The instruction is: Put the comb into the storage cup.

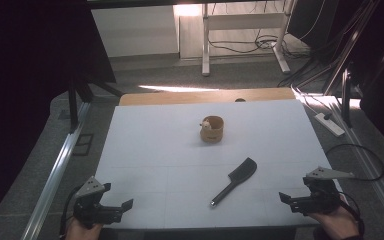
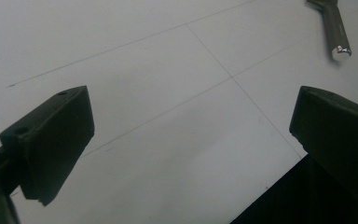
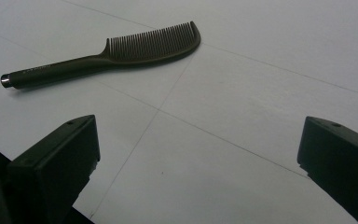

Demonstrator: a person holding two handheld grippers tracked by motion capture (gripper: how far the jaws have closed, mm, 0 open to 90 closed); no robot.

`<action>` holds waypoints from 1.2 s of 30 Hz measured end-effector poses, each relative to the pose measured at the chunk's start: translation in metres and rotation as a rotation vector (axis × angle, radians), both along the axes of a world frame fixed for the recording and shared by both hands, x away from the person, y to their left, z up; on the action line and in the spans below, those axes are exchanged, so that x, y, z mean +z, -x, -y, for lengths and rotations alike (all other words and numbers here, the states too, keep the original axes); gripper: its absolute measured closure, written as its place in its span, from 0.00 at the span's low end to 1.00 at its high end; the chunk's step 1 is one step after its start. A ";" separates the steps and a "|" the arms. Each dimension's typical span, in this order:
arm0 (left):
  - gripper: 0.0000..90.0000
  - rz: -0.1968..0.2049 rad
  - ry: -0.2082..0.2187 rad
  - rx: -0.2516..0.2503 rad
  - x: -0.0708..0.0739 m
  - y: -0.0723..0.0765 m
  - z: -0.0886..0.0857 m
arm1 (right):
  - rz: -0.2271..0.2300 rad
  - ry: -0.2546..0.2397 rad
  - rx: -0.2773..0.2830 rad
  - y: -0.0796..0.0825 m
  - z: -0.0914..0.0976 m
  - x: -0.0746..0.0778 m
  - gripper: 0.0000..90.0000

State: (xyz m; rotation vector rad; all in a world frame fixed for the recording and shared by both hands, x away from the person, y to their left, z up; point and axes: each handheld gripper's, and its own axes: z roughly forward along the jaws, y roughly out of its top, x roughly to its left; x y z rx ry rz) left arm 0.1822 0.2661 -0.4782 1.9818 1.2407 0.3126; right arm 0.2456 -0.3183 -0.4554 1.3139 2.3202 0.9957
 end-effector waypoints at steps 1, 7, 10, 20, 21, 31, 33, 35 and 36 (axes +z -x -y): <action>0.01 -0.001 0.000 0.000 0.000 0.000 0.000 | -0.001 -0.001 0.001 0.000 0.000 0.000 0.00; 0.00 -0.005 0.020 0.010 0.000 0.000 -0.002 | -0.009 0.003 0.013 -0.001 -0.001 -0.001 0.00; 0.00 -0.007 0.021 0.010 0.000 -0.001 -0.003 | -0.014 0.003 0.018 -0.001 -0.001 -0.001 0.00; 0.00 -0.011 0.025 0.007 -0.001 -0.001 -0.003 | -0.002 0.007 0.070 -0.001 -0.005 0.000 0.00; 0.00 -0.011 0.025 0.007 -0.001 -0.001 -0.003 | -0.002 0.007 0.070 -0.001 -0.005 0.000 0.00; 0.00 -0.017 0.038 0.014 -0.001 -0.002 -0.004 | 0.006 -0.029 0.144 -0.006 -0.011 0.000 0.00; 0.00 -0.017 0.036 0.014 -0.001 -0.002 -0.004 | -0.011 -0.038 0.145 -0.006 -0.012 0.000 0.00; 0.00 -0.018 0.033 0.011 -0.001 -0.002 -0.004 | -0.017 -0.042 0.144 -0.007 -0.013 0.000 0.00; 0.00 -0.018 0.032 0.010 -0.001 -0.002 -0.004 | -0.023 -0.040 0.142 -0.008 -0.013 0.000 0.00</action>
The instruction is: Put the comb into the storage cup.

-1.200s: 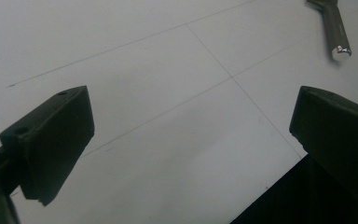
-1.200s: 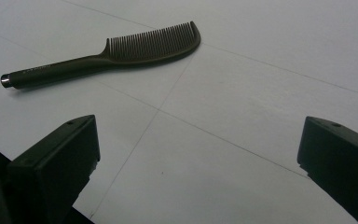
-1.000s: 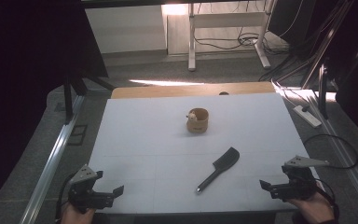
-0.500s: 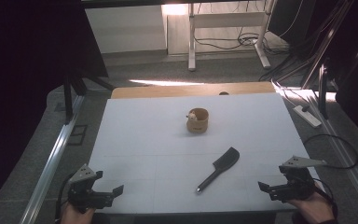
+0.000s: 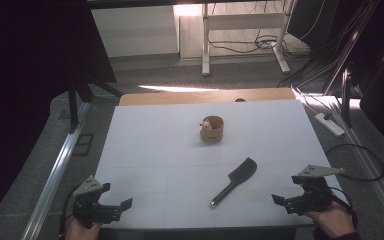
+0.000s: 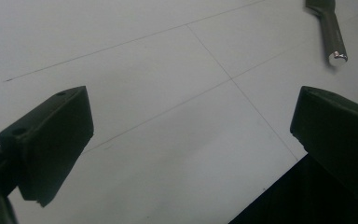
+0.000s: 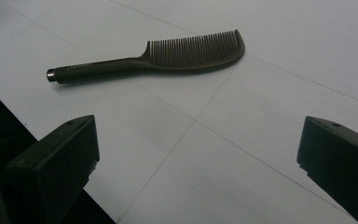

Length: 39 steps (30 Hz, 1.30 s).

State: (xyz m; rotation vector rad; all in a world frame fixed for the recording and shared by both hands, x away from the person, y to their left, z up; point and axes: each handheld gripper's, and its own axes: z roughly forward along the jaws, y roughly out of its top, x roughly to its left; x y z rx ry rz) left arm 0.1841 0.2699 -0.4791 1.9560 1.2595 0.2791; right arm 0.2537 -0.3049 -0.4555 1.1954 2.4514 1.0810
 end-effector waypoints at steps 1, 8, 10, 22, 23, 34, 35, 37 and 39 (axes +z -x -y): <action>0.00 0.000 0.000 0.000 0.000 0.000 0.000 | 0.000 0.000 0.000 0.000 0.000 0.000 0.00; 0.00 0.000 0.000 0.001 0.000 0.000 0.000 | -0.006 0.002 0.007 -0.003 -0.005 -0.001 0.00; 0.00 0.000 -0.001 0.002 0.000 -0.001 0.000 | 0.005 0.010 0.024 -0.005 -0.009 0.000 0.00; 0.00 0.001 0.000 0.001 0.000 -0.001 0.000 | 0.016 0.031 0.086 -0.011 -0.026 0.001 0.00; 0.00 0.001 0.000 0.001 0.000 -0.001 0.000 | 0.014 0.033 0.089 -0.012 -0.027 0.001 0.00; 0.00 0.001 0.001 0.000 0.000 -0.001 0.000 | 0.004 0.036 0.142 -0.016 -0.043 -0.004 0.00; 0.00 0.000 0.001 0.000 0.000 -0.001 0.000 | 0.005 0.036 0.146 -0.017 -0.044 -0.003 0.00; 0.00 0.000 0.001 0.001 0.000 -0.001 0.000 | 0.005 0.034 0.147 -0.018 -0.046 -0.003 0.00; 0.00 0.000 0.001 0.000 0.000 -0.001 0.000 | 0.004 0.033 0.149 -0.019 -0.047 -0.003 0.00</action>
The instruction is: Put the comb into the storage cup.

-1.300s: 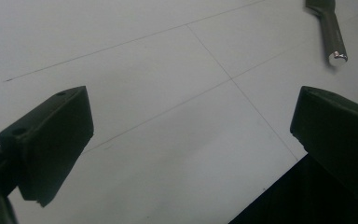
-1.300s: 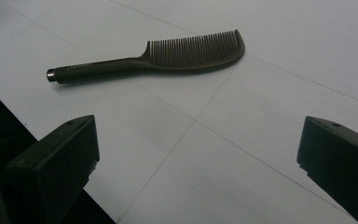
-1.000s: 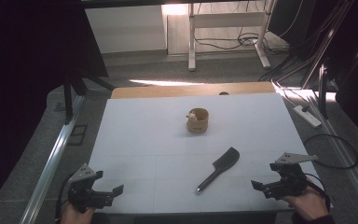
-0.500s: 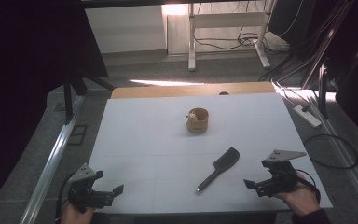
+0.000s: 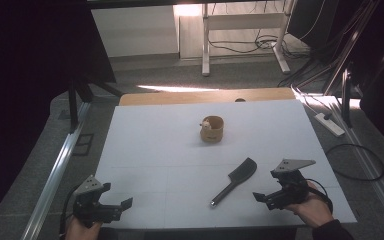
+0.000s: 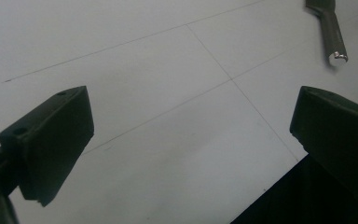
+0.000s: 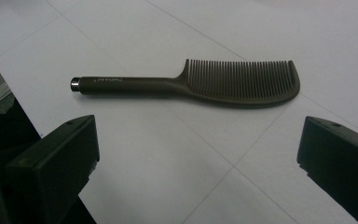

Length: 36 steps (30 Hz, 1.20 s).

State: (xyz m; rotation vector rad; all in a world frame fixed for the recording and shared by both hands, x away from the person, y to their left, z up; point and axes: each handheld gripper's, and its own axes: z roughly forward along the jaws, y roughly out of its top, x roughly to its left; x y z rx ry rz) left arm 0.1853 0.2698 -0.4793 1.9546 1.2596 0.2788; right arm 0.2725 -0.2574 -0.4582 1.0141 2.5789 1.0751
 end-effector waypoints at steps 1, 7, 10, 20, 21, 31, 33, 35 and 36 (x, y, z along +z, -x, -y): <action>0.00 -0.001 0.000 0.001 0.000 0.000 0.000 | -0.001 0.000 0.003 -0.001 -0.001 0.000 0.00; 0.01 -0.003 0.001 0.000 0.000 0.000 0.000 | -0.015 0.007 0.017 -0.004 -0.011 0.000 0.00; 0.01 -0.003 0.001 -0.001 0.000 0.000 0.000 | -0.019 0.012 0.022 -0.006 -0.015 -0.001 0.00; 0.01 -0.003 -0.001 -0.001 0.000 0.000 0.000 | -0.021 0.030 0.044 -0.012 -0.028 -0.002 0.00; 0.01 -0.003 -0.002 -0.001 0.000 0.000 0.000 | -0.023 0.043 0.045 -0.013 -0.030 -0.002 0.00; 0.01 -0.006 -0.004 -0.004 0.000 -0.001 0.001 | -0.049 0.111 0.056 -0.020 -0.047 -0.005 0.00; 0.01 -0.005 -0.006 -0.004 0.000 -0.001 0.001 | -0.053 0.114 0.057 -0.020 -0.048 -0.005 0.00; 0.01 -0.007 -0.008 -0.006 0.000 -0.001 0.001 | -0.057 0.128 0.063 -0.021 -0.053 -0.006 0.00; 0.01 -0.008 -0.007 -0.007 0.000 -0.001 0.001 | -0.059 0.130 0.064 -0.022 -0.055 -0.006 0.00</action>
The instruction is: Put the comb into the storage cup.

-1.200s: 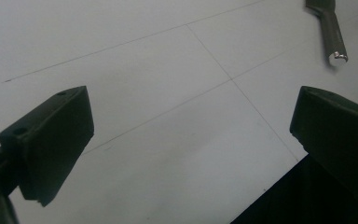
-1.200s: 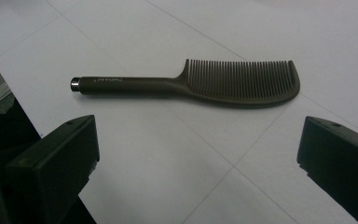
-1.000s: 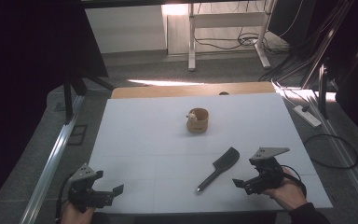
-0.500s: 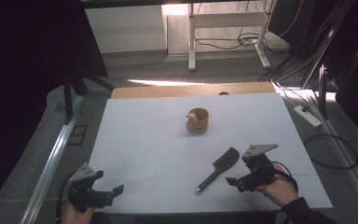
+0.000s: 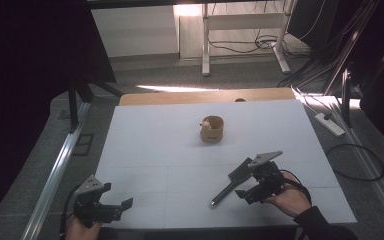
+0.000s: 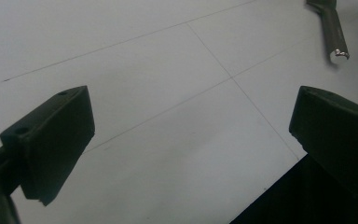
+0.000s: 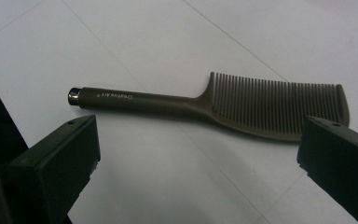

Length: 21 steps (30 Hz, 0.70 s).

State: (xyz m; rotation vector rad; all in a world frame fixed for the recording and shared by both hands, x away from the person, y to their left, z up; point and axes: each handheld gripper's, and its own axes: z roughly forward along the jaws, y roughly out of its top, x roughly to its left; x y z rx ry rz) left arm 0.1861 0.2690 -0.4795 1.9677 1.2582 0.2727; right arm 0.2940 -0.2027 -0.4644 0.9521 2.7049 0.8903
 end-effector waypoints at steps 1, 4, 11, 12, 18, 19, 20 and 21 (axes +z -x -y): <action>0.01 -0.001 0.002 -0.001 0.000 0.000 0.000 | -0.002 0.005 0.003 -0.001 -0.002 0.000 0.00; 0.01 0.000 0.004 0.000 0.000 0.000 0.000 | -0.008 0.017 0.011 -0.002 -0.007 -0.002 0.00; 0.01 -0.003 0.001 -0.005 0.000 0.000 0.000 | -0.017 0.047 0.034 -0.006 -0.019 -0.005 0.00; 0.01 -0.002 0.001 -0.004 0.000 0.000 0.000 | -0.015 0.054 0.036 -0.006 -0.022 -0.006 0.00; 0.01 -0.003 0.001 -0.006 0.000 0.000 0.000 | -0.013 0.064 0.049 -0.010 -0.031 -0.008 0.00; 0.01 -0.003 0.001 -0.005 0.000 0.000 0.000 | -0.013 0.064 0.049 -0.010 -0.031 -0.008 0.00; 0.01 -0.003 0.001 -0.005 0.000 0.000 0.000 | -0.014 0.065 0.049 -0.011 -0.032 -0.008 0.00; 0.01 -0.003 0.001 -0.005 0.000 0.000 0.000 | -0.011 0.070 0.049 -0.012 -0.035 -0.008 0.00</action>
